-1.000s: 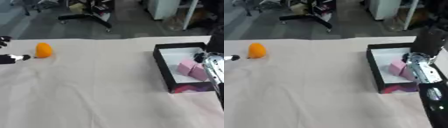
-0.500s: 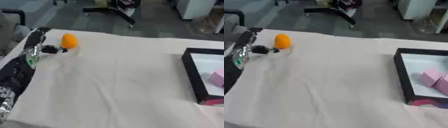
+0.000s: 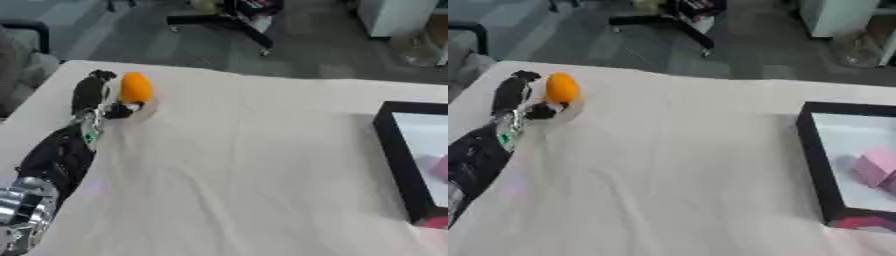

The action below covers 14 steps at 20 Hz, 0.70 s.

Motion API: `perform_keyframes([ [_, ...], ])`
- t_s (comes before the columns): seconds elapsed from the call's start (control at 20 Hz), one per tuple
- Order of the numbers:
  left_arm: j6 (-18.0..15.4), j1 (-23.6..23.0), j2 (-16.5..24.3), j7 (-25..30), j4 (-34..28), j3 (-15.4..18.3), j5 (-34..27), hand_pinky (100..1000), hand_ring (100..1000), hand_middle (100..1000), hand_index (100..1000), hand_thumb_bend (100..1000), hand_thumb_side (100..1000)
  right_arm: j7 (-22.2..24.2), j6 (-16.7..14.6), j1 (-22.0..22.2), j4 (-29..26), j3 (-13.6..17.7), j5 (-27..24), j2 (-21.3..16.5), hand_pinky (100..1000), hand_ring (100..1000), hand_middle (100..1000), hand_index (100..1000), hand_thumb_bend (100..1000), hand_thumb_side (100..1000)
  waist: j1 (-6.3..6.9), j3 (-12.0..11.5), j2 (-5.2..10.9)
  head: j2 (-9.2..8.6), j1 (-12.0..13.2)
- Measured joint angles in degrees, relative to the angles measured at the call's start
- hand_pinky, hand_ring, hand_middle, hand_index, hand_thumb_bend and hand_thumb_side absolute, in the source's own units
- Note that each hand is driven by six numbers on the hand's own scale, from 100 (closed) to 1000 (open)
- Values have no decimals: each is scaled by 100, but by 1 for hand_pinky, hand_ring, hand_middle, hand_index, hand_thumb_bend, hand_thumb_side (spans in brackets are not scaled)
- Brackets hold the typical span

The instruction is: Pick up the objects with one hand, pass them to the other hand, and then place them into the box on the other side of the table.

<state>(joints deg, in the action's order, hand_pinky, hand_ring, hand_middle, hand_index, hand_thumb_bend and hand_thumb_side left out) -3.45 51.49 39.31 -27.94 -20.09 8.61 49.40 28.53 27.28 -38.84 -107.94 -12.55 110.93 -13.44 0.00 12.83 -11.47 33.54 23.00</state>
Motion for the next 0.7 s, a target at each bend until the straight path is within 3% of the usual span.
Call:
perform_keyframes([
  [0.2, -301, 30, -6, 317, 30, 30, -488, 759, 573, 552, 677, 428, 256, -31, 47, 0, -4, -20, -48, 41, 888, 898, 890, 1000, 100, 314, -16, 44, -29, -74, 19],
  [0.4, -492, 60, -9, 545, 26, 36, -932, 710, 475, 448, 561, 144, 108, -40, 108, 4, -4, -20, -86, 42, 886, 896, 889, 1000, 100, 315, -27, 64, -33, -95, 25],
  [0.45, -508, 67, -11, 558, 21, 45, -1036, 679, 413, 367, 482, 100, 100, -43, 122, 5, -4, -20, -88, 42, 887, 896, 889, 1000, 100, 313, -35, 67, -34, -95, 29],
  [0.5, -518, 75, -13, 553, 6, 64, -1155, 676, 405, 357, 472, 100, 100, -45, 138, 7, -3, -20, -90, 42, 887, 896, 888, 1000, 100, 312, -46, 72, -36, -95, 34],
  [0.55, -530, 76, -19, 534, -18, 74, -1267, 645, 342, 274, 392, 100, 208, -45, 147, 8, -3, -20, -91, 42, 887, 896, 888, 1000, 100, 311, -51, 73, -39, -95, 38],
  [0.7, -574, 76, -57, 391, -161, 112, -1635, 626, 307, 211, 337, 100, 253, -54, 173, 34, 7, -20, -111, 42, 889, 896, 888, 1000, 100, 309, -52, 71, -41, -95, 42],
])
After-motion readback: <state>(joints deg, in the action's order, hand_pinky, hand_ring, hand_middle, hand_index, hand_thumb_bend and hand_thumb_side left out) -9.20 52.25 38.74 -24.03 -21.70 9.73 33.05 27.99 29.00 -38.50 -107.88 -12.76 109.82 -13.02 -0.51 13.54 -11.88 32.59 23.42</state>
